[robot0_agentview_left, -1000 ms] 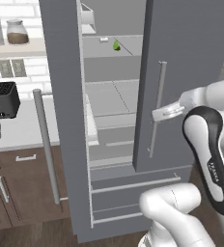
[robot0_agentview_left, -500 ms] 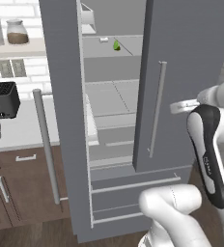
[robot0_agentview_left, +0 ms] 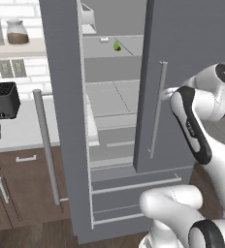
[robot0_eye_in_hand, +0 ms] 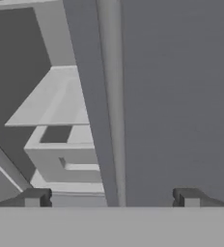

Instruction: Grab a lemon wedge from the fridge and one ice cube from the ice bowl, and put them in the glass of lemonade.

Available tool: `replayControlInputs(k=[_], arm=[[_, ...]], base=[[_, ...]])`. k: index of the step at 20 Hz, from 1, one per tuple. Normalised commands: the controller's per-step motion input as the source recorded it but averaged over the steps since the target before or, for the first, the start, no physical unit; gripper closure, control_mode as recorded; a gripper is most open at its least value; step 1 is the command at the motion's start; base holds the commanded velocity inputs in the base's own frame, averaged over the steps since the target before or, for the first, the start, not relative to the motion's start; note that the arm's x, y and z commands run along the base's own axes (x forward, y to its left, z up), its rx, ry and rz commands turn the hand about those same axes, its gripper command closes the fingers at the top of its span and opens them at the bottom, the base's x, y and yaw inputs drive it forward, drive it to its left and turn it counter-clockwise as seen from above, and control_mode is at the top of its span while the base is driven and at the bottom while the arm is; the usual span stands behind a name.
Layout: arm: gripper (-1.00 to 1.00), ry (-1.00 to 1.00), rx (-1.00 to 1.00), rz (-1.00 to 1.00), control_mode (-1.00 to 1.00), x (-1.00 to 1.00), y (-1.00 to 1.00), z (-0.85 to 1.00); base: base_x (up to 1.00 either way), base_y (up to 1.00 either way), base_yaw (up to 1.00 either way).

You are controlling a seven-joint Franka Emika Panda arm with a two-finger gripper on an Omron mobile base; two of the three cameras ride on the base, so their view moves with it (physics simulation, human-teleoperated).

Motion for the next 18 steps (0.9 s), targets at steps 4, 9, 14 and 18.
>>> replayControlInputs(k=[4,9,14,18], arm=[[-1.00,-0.17,-0.05,0.01,-1.00,0.69,0.00,-0.48],[-1.00,-0.39,-0.10,0.00,-1.00,0.49,0.00,-0.60],[-1.00,-0.05,0.00,0.00,-1.00,0.88,0.00,-0.23],[-1.00,0.02,0.01,0.00,-1.00,1.00,-0.06,-0.01]], base=[[0.00,0.00,0.00],[0.00,0.00,0.00],[0.00,0.00,0.00],[0.00,0.00,0.00]])
